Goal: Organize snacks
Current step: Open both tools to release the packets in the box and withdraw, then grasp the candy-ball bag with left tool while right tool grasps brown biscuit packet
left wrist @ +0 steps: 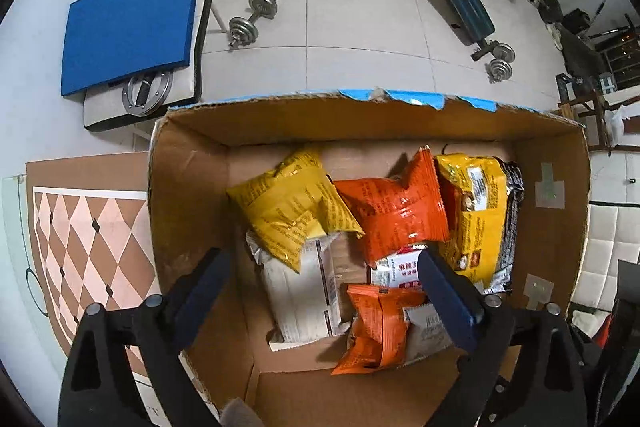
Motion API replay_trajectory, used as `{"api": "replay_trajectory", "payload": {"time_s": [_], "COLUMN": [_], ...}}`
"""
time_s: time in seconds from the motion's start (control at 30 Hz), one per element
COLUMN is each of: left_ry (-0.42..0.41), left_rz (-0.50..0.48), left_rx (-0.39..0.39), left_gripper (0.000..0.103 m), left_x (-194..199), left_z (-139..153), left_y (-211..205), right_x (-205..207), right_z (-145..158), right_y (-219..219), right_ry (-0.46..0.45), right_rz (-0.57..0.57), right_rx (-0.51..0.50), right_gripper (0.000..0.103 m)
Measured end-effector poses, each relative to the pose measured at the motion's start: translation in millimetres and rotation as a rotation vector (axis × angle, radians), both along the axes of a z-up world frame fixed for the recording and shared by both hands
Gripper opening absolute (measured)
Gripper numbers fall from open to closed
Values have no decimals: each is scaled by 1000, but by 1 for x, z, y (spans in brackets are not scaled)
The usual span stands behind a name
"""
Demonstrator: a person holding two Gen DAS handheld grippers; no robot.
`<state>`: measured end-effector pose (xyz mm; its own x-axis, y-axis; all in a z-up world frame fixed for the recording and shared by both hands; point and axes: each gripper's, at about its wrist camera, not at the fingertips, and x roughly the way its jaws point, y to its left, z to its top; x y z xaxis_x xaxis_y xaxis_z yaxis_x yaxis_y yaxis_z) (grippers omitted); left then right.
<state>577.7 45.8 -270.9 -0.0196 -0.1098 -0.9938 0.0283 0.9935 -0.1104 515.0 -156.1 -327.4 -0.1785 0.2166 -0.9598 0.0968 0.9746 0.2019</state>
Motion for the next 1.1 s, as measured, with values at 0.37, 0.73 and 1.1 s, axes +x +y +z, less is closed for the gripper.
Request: {"api": "replay_trajectory", "payload": {"time_s": [0.37, 0.73, 1.1], "left_ry": [-105, -338, -421], "left_rz": [-2, 55, 161], "left_rx": [-21, 22, 70], "left_gripper": [97, 97, 97], "left_x": [-49, -140, -226], "left_z": [31, 91, 94], "left_y": [-1, 9, 19], "right_x": [-20, -65, -128], "right_z": [27, 103, 105], "right_y": [-2, -8, -24], "right_ry": [-103, -356, -414], "right_rz": [26, 43, -23], "right_rx": [-49, -122, -103], "right_gripper": [97, 97, 96]}}
